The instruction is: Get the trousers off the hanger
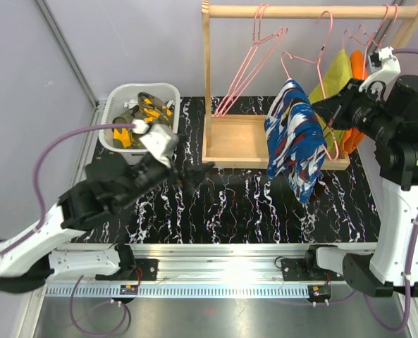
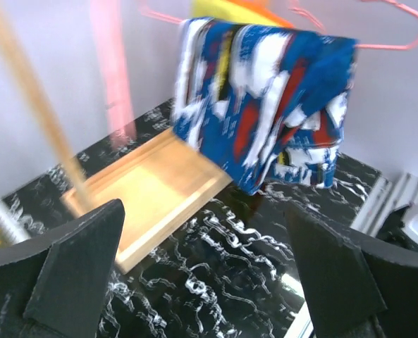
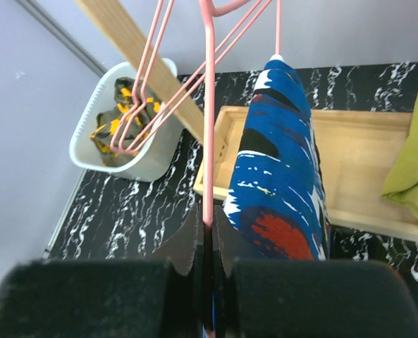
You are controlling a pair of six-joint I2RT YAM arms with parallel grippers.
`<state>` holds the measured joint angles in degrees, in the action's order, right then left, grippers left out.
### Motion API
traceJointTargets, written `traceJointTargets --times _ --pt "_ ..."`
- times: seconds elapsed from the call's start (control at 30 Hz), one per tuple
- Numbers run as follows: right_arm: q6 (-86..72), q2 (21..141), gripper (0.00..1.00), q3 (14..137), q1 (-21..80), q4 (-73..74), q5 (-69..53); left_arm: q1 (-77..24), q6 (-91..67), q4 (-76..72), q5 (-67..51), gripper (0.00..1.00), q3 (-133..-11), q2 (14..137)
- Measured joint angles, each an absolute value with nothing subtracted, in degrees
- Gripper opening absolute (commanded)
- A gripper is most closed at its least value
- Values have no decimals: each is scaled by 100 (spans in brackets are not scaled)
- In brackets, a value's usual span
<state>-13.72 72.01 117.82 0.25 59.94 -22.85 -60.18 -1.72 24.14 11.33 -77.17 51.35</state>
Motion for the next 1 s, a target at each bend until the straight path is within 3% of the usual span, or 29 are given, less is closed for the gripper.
traceJointTargets --times 0.27,0.77,1.0 --pt "-1570 6058 0 10940 25 6213 -2582 -8427 1385 1033 2436 99 -7839 6753" --pt "-2163 4635 0 10256 25 6250 -3284 -8744 2069 -1590 2060 99 -7647 8615" --pt "-2447 4589 0 10232 25 6031 -3465 -8790 2283 -2329 3035 94 -7734 9168"
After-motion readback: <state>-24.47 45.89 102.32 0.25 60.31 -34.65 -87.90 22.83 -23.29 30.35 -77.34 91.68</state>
